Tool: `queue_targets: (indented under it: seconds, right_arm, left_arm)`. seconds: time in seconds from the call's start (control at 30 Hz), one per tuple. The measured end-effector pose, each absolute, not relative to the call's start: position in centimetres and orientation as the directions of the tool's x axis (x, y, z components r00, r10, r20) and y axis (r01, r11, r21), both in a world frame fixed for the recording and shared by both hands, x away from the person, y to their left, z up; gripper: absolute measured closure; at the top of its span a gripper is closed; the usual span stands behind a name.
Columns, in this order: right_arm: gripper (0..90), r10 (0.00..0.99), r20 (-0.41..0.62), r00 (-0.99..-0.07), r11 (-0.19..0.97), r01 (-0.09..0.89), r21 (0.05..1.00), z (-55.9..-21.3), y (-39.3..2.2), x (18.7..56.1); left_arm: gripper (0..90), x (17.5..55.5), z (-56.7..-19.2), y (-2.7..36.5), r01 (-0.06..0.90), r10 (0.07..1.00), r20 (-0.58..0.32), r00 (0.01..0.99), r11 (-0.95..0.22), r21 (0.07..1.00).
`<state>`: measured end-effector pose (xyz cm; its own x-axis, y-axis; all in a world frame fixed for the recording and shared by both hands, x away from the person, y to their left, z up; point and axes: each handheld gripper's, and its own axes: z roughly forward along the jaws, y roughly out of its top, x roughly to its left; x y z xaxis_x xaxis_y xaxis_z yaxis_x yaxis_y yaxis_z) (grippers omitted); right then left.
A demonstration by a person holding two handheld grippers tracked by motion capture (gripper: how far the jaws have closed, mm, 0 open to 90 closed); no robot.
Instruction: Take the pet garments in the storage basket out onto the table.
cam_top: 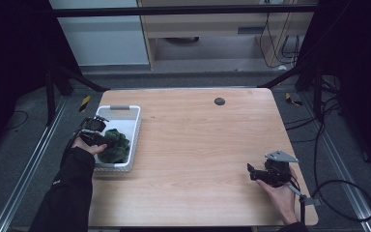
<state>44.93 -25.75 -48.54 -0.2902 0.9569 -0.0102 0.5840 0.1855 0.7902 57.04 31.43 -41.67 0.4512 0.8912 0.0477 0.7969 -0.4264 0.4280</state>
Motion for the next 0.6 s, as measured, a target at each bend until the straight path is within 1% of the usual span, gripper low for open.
queue_targets:
  seconds: [0.23, 0.6]
  right_arm:
    - [12.9, 0.957, -0.011, -0.291, 0.187, 0.584, 0.79, -48.5, -25.7, 44.9]
    - [12.9, 0.956, -0.008, -0.292, 0.185, 0.583, 0.791, -48.5, -25.8, 44.9]
  left_arm:
    - [70.7, 56.9, -41.6, 31.4, 0.788, 0.882, 0.058, 0.468, -0.446, 0.425]
    - [72.7, 56.5, -40.2, 31.8, 0.773, 0.876, 0.067, 0.477, -0.455, 0.442]
